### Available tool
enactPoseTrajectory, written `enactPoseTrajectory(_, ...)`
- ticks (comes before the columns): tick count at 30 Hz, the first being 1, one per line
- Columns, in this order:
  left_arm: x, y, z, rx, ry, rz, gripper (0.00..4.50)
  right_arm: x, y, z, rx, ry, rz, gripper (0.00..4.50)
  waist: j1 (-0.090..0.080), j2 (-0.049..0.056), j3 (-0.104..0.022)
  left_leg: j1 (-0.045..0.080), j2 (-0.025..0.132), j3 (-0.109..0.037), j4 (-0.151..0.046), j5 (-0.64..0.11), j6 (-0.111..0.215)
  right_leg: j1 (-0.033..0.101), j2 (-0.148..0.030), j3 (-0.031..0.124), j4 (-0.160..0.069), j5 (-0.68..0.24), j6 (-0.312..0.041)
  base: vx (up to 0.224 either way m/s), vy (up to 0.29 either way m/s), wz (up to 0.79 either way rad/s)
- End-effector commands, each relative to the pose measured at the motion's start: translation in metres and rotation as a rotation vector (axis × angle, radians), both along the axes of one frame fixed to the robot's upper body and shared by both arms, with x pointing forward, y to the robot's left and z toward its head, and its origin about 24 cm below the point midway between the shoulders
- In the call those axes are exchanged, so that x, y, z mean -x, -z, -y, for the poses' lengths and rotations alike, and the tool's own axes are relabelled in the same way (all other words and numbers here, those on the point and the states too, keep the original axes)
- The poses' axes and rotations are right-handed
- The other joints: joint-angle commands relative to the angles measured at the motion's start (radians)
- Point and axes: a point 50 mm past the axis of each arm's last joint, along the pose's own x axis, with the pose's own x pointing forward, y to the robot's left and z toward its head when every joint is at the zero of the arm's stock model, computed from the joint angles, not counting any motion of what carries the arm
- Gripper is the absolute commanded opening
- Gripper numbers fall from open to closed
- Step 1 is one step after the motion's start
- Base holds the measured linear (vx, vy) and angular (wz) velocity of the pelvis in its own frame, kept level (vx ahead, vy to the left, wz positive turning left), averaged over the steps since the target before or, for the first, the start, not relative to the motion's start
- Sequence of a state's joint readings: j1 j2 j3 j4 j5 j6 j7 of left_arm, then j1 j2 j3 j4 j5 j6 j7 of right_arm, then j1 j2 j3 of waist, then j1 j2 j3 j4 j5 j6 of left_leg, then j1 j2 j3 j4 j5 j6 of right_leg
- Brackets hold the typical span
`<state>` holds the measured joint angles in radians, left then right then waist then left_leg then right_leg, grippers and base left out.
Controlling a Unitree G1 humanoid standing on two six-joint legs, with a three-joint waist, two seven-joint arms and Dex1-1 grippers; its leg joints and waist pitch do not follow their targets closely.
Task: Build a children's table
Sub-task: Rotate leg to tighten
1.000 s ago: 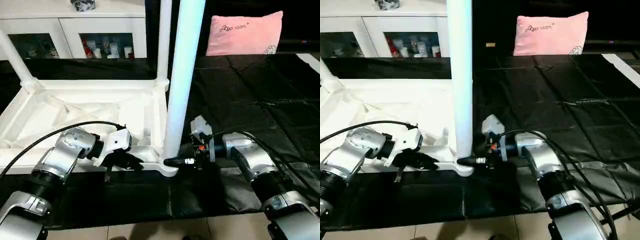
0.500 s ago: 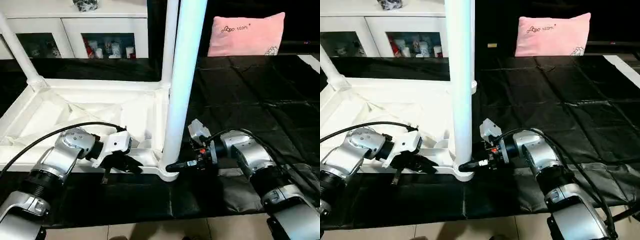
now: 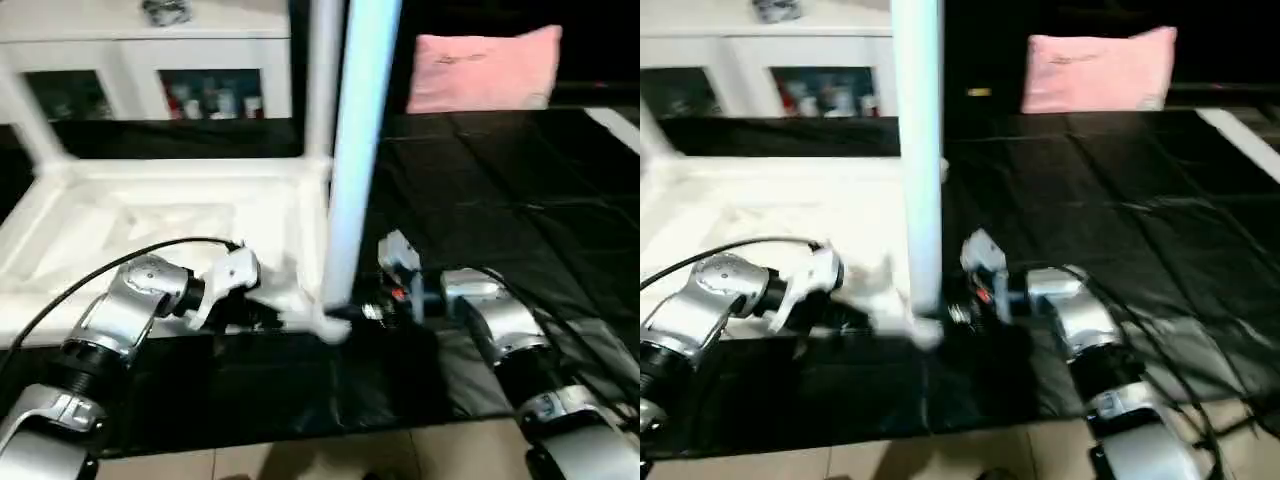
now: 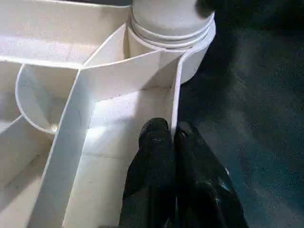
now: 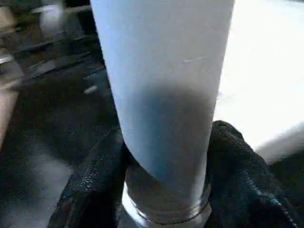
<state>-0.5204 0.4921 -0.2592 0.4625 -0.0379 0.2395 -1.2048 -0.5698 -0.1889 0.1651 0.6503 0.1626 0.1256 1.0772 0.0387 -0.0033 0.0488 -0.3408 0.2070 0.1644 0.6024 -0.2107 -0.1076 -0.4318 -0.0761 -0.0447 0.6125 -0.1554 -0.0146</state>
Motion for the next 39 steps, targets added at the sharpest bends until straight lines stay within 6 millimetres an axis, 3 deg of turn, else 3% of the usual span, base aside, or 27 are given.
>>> enactPoseTrajectory(1,-0.016,-0.006,0.023,0.07,-0.171,0.068,0.0,0.0,0.018,-0.038,0.006,0.123,-0.118,2.11,-0.005,-0.001,-0.055,-0.018,0.001,0.003,-0.082,-0.225,-0.012,0.067,-0.044,0.027,-0.085,-0.452,-0.147,0.0,0.0,0.0)
enactPoseTrajectory(3,-0.02,-0.007,0.028,0.081,-0.223,0.077,0.0,-0.002,0.022,-0.043,0.021,0.188,-0.139,2.11,-0.014,-0.002,-0.056,-0.016,-0.005,0.001,-0.08,-0.232,-0.007,0.065,-0.043,0.023,-0.094,-0.512,-0.118,0.0,0.0,0.0)
enactPoseTrajectory(8,-0.036,-0.012,0.047,0.111,-0.376,0.121,0.0,-0.01,0.038,-0.053,0.134,0.418,-0.181,2.1,-0.02,-0.006,-0.057,-0.011,-0.007,0.004,-0.076,-0.24,0.015,0.054,-0.04,0.022,-0.101,-0.522,-0.115,0.0,0.0,0.0)
enactPoseTrajectory(13,-0.041,-0.016,0.054,0.105,-0.406,0.152,0.0,-0.016,0.036,-0.055,0.109,0.508,-0.206,2.08,-0.022,-0.001,-0.06,-0.013,-0.002,0.003,-0.08,-0.246,0.024,0.057,-0.04,0.023,-0.093,-0.44,-0.141,0.0,0.0,0.0)
enactPoseTrajectory(14,-0.04,-0.016,0.054,0.097,-0.399,0.158,0.0,-0.017,0.034,-0.055,0.087,0.508,-0.208,2.41,-0.02,0.002,-0.06,-0.014,-0.001,0.005,-0.079,-0.243,0.029,0.057,-0.04,0.025,-0.091,-0.408,-0.153,0.0,0.0,0.0)
enactPoseTrajectory(15,-0.04,-0.016,0.054,0.096,-0.397,0.158,0.0,-0.017,0.034,-0.055,0.084,0.508,-0.208,2.41,-0.019,0.001,-0.061,-0.014,-0.001,0.005,-0.08,-0.238,0.031,0.059,-0.041,0.025,-0.088,-0.385,-0.164,0.0,0.0,0.0)
enactPoseTrajectory(19,-0.036,-0.012,0.047,0.062,-0.333,0.154,0.0,-0.025,0.023,-0.037,0.01,0.498,-0.156,2.95,-0.017,0.002,-0.06,-0.014,0.0,0.005,-0.08,-0.254,0.039,0.061,-0.042,0.025,-0.089,-0.384,-0.176,0.0,0.0,0.0)
enactPoseTrajectory(22,-0.033,-0.008,0.041,0.038,-0.289,0.144,0.0,-0.029,0.02,-0.02,0.053,0.503,-0.097,3.17,-0.014,0.001,-0.065,-0.018,0.002,0.007,-0.077,-0.202,0.047,0.064,-0.042,0.026,-0.08,-0.299,-0.204,0.0,0.0,0.0)
enactPoseTrajectory(26,-0.026,-0.004,0.03,0.013,-0.204,0.139,0.0,-0.03,0.013,0.004,0.07,0.433,-0.026,3.53,-0.009,0.0,-0.068,-0.02,0.001,0.009,-0.074,-0.166,0.067,0.071,-0.043,0.026,-0.076,-0.242,-0.221,0.0,0.0,0.0)
enactPoseTrajectory(30,-0.015,-0.003,0.021,0.012,-0.04,0.109,0.0,-0.022,0.0,0.019,0.044,0.223,0.056,3.83,0.003,0.002,-0.074,-0.022,0.005,0.012,-0.067,-0.101,0.105,0.074,-0.042,0.025,-0.058,-0.095,-0.273,0.0,0.0,0.0)
enactPoseTrajectory(32,-0.012,-0.002,0.018,-0.007,0.016,0.101,0.0,-0.017,-0.004,0.023,0.046,0.131,0.072,3.99,0.005,0.001,-0.069,-0.021,0.007,0.014,-0.069,-0.123,0.106,0.073,-0.04,0.022,-0.061,-0.115,-0.276,0.0,0.0,0.0)
enactPoseTrajectory(36,-0.004,-0.001,0.009,-0.034,0.133,0.059,0.0,-0.009,-0.011,0.029,0.062,-0.033,0.07,4.18,0.016,0.006,-0.062,-0.014,0.013,0.014,-0.074,-0.187,0.079,0.067,-0.044,0.023,-0.074,-0.263,-0.238,0.0,0.0,0.0)
enactPoseTrajectory(39,0.001,-0.001,0.005,-0.028,0.206,0.021,0.0,-0.006,-0.017,0.029,0.048,-0.108,0.063,4.18,0.026,0.005,-0.064,-0.011,0.015,0.013,-0.075,-0.187,0.067,0.066,-0.044,0.024,-0.071,-0.256,-0.235,0.0,0.0,0.0)
